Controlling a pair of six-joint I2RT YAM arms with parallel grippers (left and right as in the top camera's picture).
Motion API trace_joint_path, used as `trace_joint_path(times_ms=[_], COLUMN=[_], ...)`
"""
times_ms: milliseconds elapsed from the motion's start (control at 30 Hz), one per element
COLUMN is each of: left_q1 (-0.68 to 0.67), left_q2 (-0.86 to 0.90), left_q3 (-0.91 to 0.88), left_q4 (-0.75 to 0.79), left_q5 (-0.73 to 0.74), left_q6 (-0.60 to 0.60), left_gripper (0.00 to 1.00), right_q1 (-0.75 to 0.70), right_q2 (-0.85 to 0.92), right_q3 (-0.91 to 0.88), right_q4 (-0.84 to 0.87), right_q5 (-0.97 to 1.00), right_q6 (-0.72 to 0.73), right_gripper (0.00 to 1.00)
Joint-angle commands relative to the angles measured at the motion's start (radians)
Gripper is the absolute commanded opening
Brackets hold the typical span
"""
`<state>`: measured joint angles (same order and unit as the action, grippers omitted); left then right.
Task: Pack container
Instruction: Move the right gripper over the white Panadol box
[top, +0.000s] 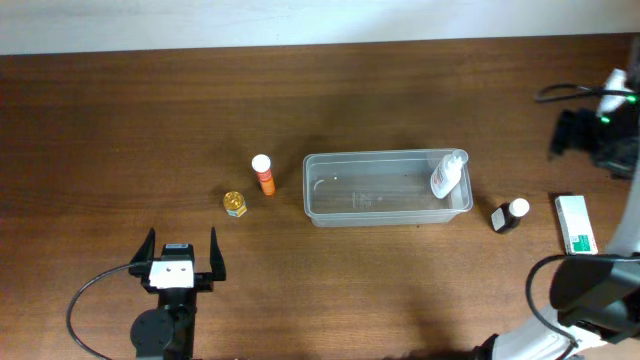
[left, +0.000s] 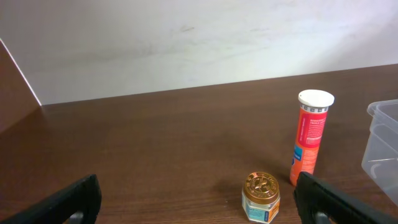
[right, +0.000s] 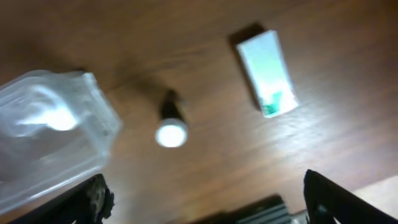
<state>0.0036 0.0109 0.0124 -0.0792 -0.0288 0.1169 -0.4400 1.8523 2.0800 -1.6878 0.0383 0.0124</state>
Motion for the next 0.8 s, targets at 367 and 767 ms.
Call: trace_joint_path(times_ms=[367, 767], left_q1=[0.006, 0.006], left_q2=[-0.006, -0.006], left_q3=[-0.003, -0.003], left_q4=[-0.004, -0.004], left_q5=[0.011, 0.011], left_q6=[0.016, 0.016], left_gripper=[1.0, 0.99], right_q1=[-0.25, -0.249], right_q2=[-0.003, 0.019], right_q3=[-0.109, -0.441], right_q4=[0.189, 0.445], right_q5=[-0.093, -0.079], right_q6=[-0.396, -0.665], right_gripper=[0.99, 0.98])
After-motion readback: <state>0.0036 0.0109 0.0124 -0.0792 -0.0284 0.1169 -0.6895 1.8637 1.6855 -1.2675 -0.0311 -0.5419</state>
